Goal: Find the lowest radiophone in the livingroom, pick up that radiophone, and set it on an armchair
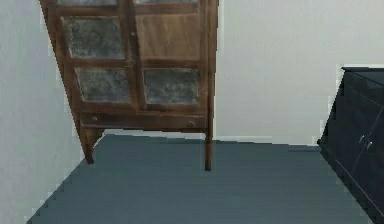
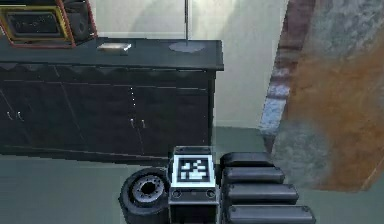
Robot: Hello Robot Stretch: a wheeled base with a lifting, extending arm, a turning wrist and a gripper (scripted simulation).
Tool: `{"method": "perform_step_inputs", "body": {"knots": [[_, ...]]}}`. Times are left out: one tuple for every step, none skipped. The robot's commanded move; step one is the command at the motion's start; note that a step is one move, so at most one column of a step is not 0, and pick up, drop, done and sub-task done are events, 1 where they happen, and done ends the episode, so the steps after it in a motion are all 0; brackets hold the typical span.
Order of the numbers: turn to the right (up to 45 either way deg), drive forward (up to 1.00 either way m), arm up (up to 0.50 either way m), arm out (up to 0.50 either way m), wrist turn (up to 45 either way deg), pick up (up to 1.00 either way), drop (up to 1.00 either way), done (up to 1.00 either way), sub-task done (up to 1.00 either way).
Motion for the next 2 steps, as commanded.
{"method": "perform_step_inputs", "body": {"knots": [[45.0, 0.00, 0.00, 0.00, 0.0, 0.00, 0.00, 0.00, 0.00], [45.0, 0.00, 0.00, 0.00, 0.0, 0.00, 0.00, 0.00, 0.00]]}}
